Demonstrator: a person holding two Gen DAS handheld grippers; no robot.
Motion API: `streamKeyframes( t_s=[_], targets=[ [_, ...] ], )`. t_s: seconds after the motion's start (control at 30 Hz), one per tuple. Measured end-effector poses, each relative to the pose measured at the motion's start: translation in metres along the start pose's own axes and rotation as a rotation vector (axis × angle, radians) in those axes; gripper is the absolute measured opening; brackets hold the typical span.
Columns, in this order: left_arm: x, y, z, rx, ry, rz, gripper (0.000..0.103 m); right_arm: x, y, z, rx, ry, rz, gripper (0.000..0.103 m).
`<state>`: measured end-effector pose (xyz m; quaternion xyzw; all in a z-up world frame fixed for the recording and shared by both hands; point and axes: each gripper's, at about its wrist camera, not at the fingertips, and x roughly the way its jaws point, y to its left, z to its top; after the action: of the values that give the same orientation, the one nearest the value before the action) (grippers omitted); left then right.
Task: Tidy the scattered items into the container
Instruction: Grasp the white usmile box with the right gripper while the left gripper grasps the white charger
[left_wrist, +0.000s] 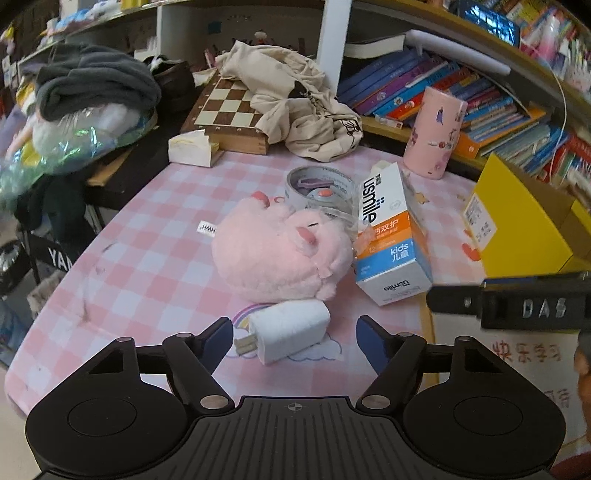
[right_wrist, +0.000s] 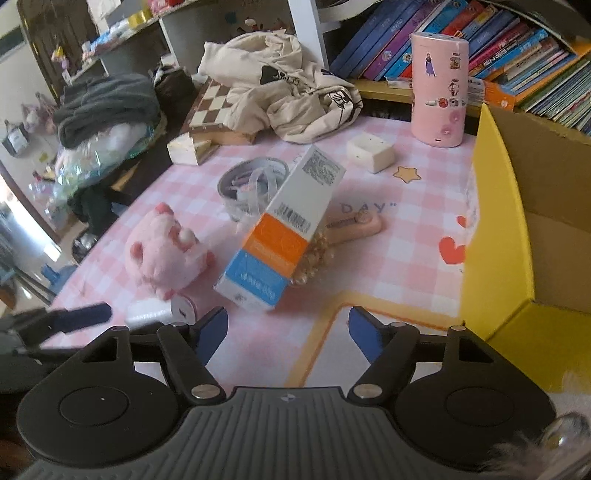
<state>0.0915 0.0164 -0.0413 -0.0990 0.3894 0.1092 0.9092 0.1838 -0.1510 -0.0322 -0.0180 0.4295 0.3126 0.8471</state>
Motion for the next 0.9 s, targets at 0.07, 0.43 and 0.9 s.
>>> streamKeyframes(
  t_s=[0.07,0.43,0.9],
  targets=[
    [0.005,-0.001,0.002,0.006,0.009,0.007,0.074,0.002,-0.003,0.005,0.014,-0.013,0.028,0.072],
    [0.032,0.001,0.009,-0.012,0.061,0.029,0.069,0.031,-0.007,0.029,0.082,0.029,0.115,0.069],
    [0.045,-0.001,0.007,0.004,0.097,0.043,0.063,0.063,-0.014,0.044,0.153,0.04,0.112,0.06]
  ],
)
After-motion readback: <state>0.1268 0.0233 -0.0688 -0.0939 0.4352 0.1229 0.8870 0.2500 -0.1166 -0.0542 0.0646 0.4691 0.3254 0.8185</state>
